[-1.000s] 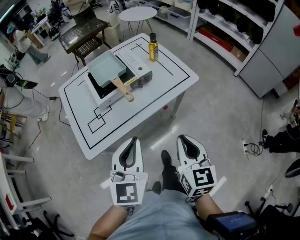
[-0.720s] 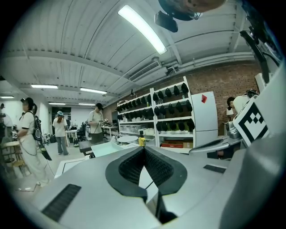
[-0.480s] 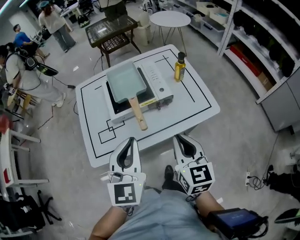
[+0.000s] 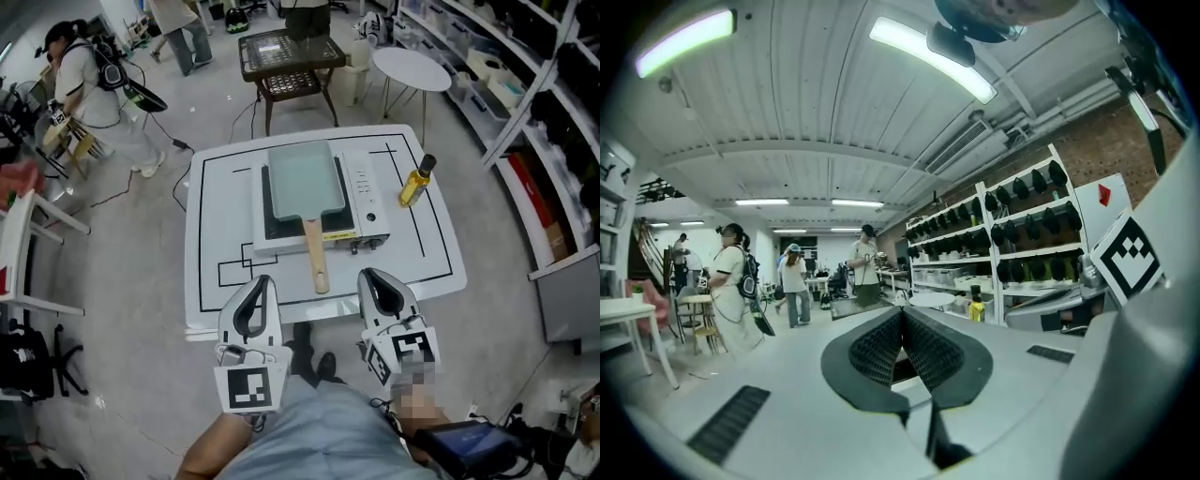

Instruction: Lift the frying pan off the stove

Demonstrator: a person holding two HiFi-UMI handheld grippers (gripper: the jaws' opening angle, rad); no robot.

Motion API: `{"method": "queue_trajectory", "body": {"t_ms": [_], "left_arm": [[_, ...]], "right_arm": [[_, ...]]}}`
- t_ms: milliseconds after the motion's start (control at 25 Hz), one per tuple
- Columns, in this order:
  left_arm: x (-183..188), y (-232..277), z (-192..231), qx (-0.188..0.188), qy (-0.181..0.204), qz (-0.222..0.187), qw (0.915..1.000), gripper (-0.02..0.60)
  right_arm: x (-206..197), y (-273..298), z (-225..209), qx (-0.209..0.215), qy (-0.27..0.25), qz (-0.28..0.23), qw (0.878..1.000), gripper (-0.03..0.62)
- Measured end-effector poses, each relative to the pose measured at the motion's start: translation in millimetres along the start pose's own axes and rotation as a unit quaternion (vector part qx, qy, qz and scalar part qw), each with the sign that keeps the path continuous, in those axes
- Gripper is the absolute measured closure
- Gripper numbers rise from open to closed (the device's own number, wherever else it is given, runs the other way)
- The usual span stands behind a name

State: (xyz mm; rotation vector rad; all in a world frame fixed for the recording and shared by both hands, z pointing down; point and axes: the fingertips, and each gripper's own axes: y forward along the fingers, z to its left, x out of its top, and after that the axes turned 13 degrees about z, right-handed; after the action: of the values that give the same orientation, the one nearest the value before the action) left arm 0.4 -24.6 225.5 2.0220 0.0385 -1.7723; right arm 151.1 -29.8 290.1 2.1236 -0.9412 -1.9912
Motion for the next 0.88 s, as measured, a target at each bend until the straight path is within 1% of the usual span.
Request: {"method": "queue_trajectory", "body": {"t_ms": [200,400,480,600,680,760,800,840,880], "left_arm": [[-7,25,25,0.019,-0.022,0.006,0.9996,0.565],[-5,57,43,0.022,-0.036,0.017,0.999,0.565],[-7,70,47,0.022,-0.036,0.027,0.9988,0.565],[-9,87,51,0.015,-0.045,0.039,0.9981,0.565],[-9,98,56,0.014,-0.039,0.043,0.9982,0.565],[-10,109,61,0.013,-0.036,0.048,0.9981,0.565],[-11,114,63,0.012,-0.038,0.052,0.9979,0.565],[-13,118,66,0.01,-0.041,0.056,0.9975,0.565],[-15,122,68,0.008,-0.044,0.06,0.9972,0.565]], "right_arm": [[1,32,-6,0.022,-0.005,0.019,1.0,0.545],[2,60,-8,0.054,0.006,0.044,0.998,0.543],[1,71,-12,0.065,0.02,0.053,0.996,0.545],[-1,82,-17,0.093,0.057,0.062,0.992,0.543],[-1,90,-19,0.125,0.092,0.068,0.986,0.543],[-1,98,-16,0.169,0.127,0.079,0.974,0.54],[-1,102,-13,0.193,0.144,0.085,0.967,0.504],[-1,106,-10,0.217,0.16,0.091,0.959,0.41],[-1,109,-6,0.24,0.175,0.096,0.95,0.383]]}}
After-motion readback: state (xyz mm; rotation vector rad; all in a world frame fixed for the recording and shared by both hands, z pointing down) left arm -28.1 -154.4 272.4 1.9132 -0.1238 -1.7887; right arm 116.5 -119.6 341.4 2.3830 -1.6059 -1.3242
